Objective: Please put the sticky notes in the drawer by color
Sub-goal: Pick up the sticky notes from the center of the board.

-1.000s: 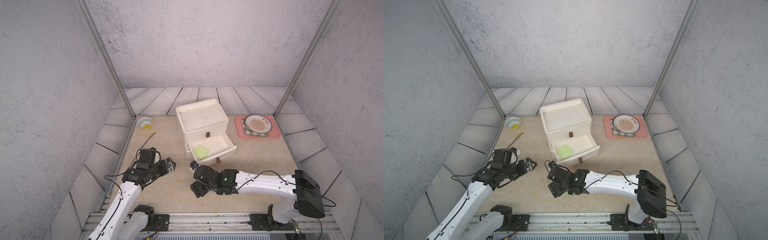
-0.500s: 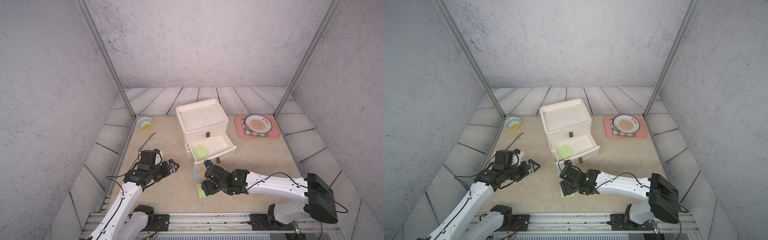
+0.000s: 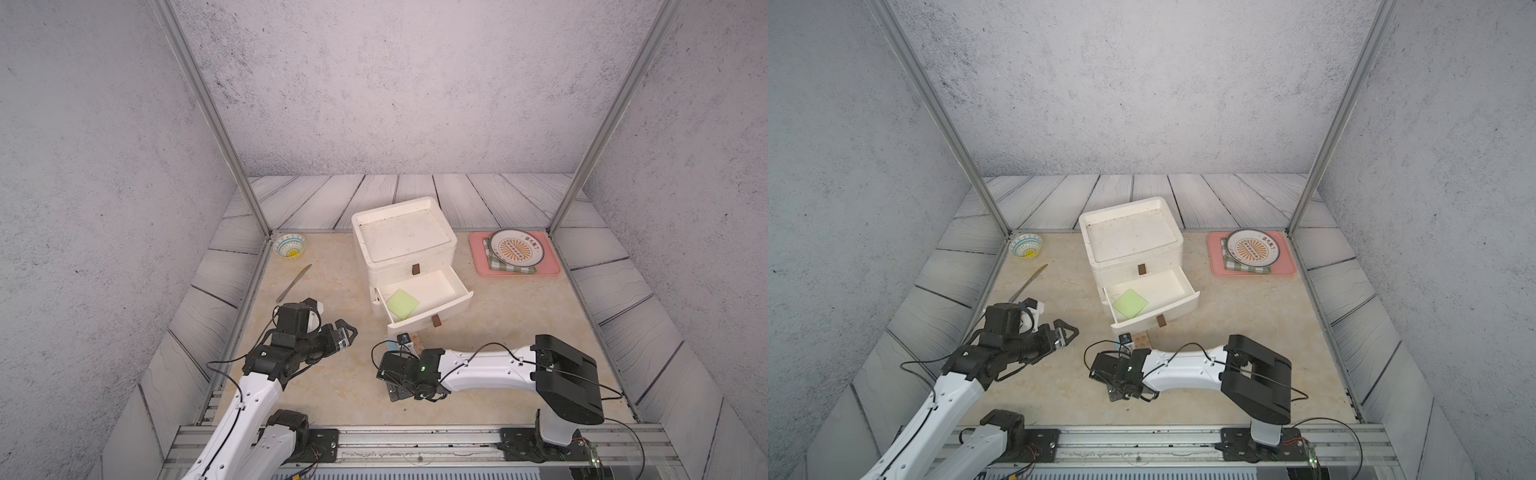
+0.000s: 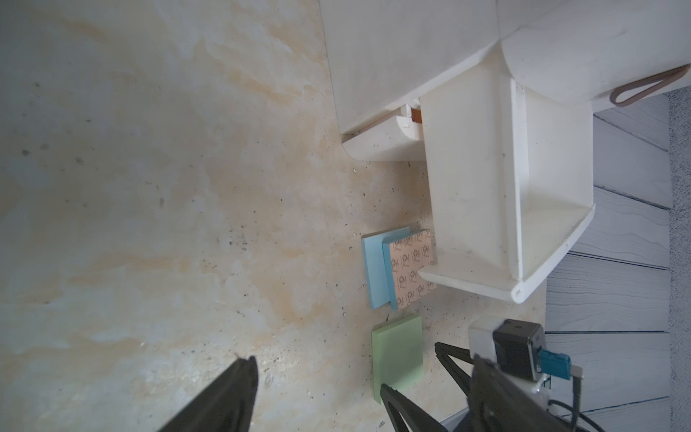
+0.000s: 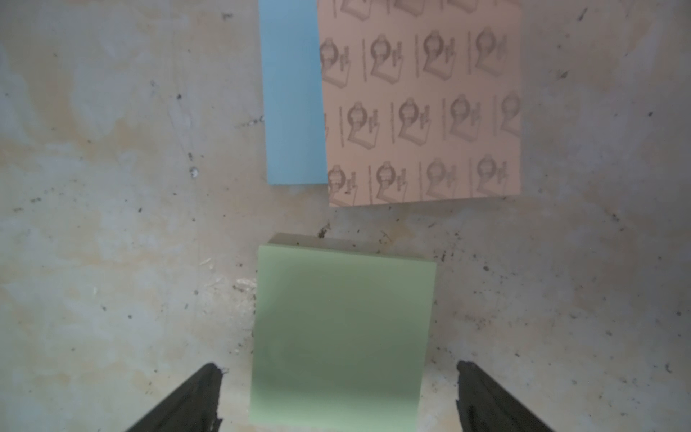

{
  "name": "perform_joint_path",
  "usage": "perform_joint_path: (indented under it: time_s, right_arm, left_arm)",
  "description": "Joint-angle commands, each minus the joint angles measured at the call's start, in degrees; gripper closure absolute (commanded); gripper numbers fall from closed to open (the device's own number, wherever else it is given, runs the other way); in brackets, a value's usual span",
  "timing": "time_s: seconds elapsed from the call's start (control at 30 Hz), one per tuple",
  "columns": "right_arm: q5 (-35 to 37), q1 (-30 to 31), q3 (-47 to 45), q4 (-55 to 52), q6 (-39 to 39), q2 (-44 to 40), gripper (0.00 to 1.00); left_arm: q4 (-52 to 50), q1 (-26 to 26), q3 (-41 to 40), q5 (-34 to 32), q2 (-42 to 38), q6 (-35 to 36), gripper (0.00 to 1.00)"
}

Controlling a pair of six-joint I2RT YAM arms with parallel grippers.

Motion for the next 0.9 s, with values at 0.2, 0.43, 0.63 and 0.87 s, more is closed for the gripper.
perform_joint_path:
  time_s: [0.2, 0.43, 0.63, 0.87]
  right_arm:
    - [-2.6, -0.2, 0.5, 1.2, 3.8, 7.7, 0.01]
    - [-3.1, -0.7, -1.5, 2.6, 3.8, 6.2, 0.12]
    - [-0.8, -0.6, -1.0, -0.4, 1.7, 3.4, 0.19]
    - [0.8, -0.5, -0.2, -2.9, -2.3, -2.3, 0.21]
  left_arm:
    - [-0.2, 0.4, 1.0, -0.2, 0.2, 1.2, 0.07]
    - [-0.2, 0.5, 1.1, -0.8, 0.3, 1.4, 0.07]
    - [-0.3, 0.4, 1.1, -0.9, 0.6, 1.2, 0.07]
    - [-0.6, 0.4, 1.4, -0.2, 0.3, 1.3, 0.07]
